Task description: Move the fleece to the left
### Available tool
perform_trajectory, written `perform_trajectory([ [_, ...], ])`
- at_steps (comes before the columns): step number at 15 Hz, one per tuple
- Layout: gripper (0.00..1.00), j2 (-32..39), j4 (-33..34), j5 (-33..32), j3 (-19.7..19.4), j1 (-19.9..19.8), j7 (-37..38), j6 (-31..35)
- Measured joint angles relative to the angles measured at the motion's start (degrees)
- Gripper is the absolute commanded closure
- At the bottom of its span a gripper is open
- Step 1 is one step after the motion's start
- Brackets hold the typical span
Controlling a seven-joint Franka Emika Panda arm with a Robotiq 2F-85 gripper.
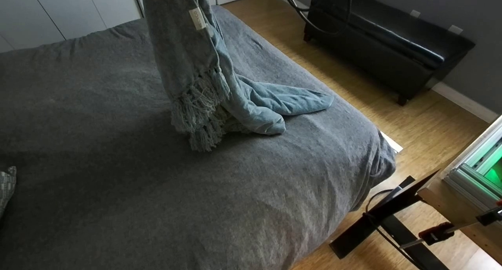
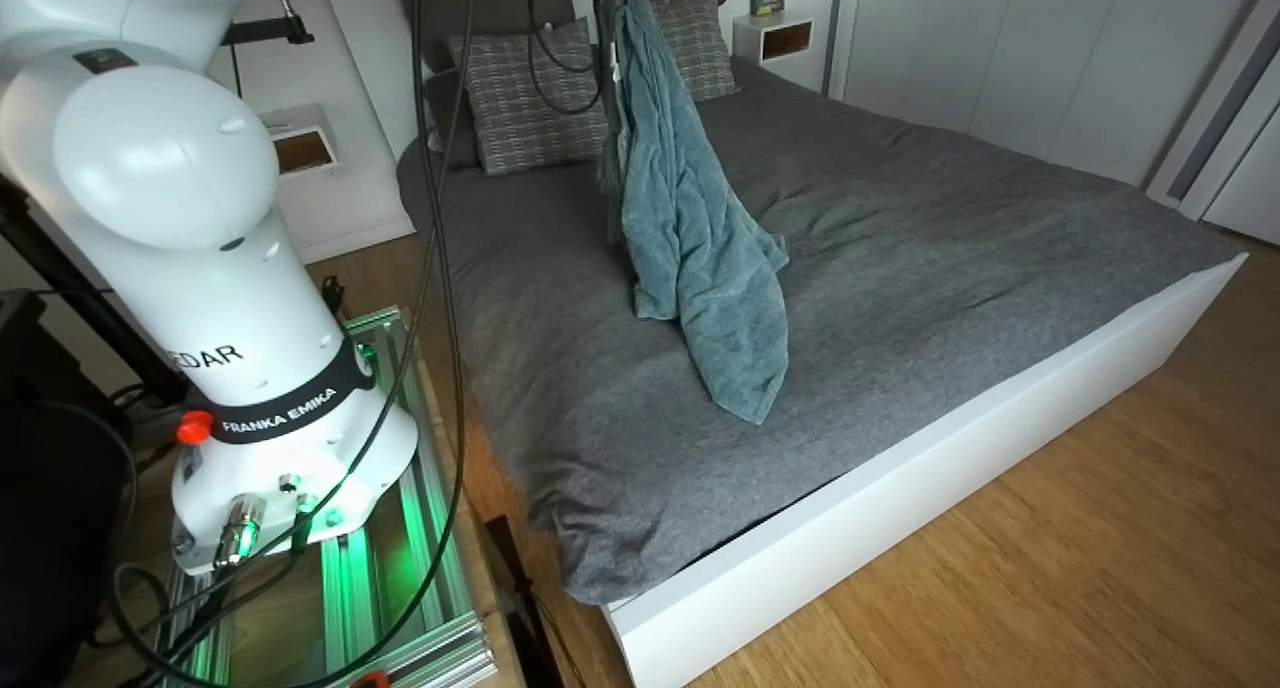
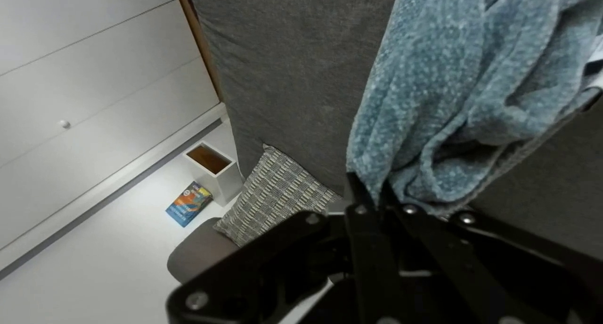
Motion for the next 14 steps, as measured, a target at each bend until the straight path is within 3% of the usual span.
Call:
perform_trajectory([
  [3, 0.99, 5.18, 2.37, 3.99, 3.1, 0.75, -3.89, 1.95],
  [6, 0.99, 14.47, 9.02, 7.22, 9.25, 1.66, -9.31, 2.79],
  [10, 0.99, 26.91, 18.04, 12.76, 20.32, 1.57, -22.6, 1.69],
  [14, 0.99, 38.14, 27.31, 15.91, 34.45, 1.68, -36.75, -6.73],
])
